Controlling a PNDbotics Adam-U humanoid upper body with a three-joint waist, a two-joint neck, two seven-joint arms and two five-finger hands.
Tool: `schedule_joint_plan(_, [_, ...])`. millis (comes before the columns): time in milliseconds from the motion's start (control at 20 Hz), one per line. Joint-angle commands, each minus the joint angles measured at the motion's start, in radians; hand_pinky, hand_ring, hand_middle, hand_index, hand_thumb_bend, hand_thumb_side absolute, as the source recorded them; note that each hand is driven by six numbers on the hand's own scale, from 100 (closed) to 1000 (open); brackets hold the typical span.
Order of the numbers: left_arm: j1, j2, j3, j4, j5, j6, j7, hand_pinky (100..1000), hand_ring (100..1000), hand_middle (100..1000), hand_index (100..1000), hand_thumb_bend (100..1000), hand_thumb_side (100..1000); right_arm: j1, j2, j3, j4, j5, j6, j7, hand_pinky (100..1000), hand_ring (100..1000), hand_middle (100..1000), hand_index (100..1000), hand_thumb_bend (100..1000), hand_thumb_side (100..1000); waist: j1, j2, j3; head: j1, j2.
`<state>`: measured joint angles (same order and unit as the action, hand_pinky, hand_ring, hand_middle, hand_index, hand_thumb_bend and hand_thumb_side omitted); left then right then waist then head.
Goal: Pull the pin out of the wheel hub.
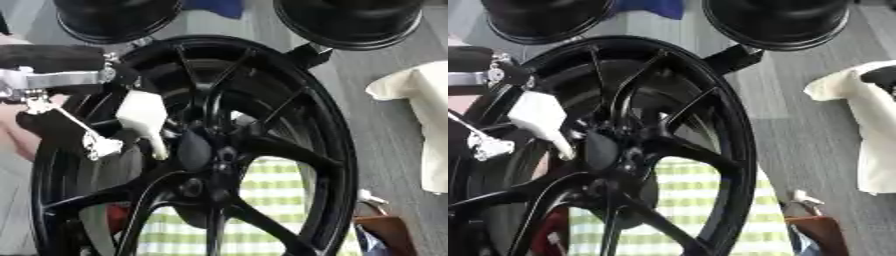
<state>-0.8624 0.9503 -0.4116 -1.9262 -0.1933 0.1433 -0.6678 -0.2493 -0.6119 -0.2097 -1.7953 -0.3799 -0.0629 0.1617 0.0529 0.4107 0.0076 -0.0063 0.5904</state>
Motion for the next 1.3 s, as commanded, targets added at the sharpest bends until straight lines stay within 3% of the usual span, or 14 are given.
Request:
schedule_joint_plan(50, [-0.01, 0.059, 0.057, -0.038, 0.05, 0.017, 0.04, 755, 554, 329, 459, 100, 244, -0.004, -0.019, -0.013, -0.005, -0.002, -0.001, 0.004, 1000, 820, 669, 614, 100, 705, -0.003, -0.021, 0.001, -0.001, -0.012])
schedule_joint_plan(400, [-0.015, 0.126, 0.179, -0.073, 0.229, 0.035, 0.105, 761, 535, 304, 447, 100, 245, 0.002, -0.021, -0.016, -0.006, -0.005, -0.002, 0.003, 1000, 820, 669, 615, 100, 703, -0.004, -0.028, 0.01, -0.005, -0.009])
schedule_joint_plan(600, [0.036, 0.186, 0.278, -0.074, 0.328, 0.026, 0.185, 762, 528, 298, 448, 100, 247, 0.011, -0.026, -0.022, -0.008, -0.007, -0.007, -0.001, 1000, 820, 669, 615, 100, 698, -0.01, -0.034, 0.023, -0.016, -0.003])
schedule_joint_plan(950, [0.311, 0.318, 0.504, -0.073, 0.411, -0.001, 0.411, 763, 527, 297, 451, 100, 254, 0.043, -0.033, -0.058, -0.016, -0.009, -0.028, -0.037, 1000, 819, 668, 616, 100, 684, -0.03, -0.044, 0.077, -0.056, 0.022])
schedule_joint_plan(1300, [0.582, 0.283, 0.617, -0.074, 0.327, -0.016, 0.536, 765, 531, 300, 455, 100, 254, 0.063, -0.021, -0.075, -0.024, -0.013, -0.037, -0.059, 1000, 819, 670, 616, 100, 680, -0.062, -0.053, 0.122, -0.072, 0.048])
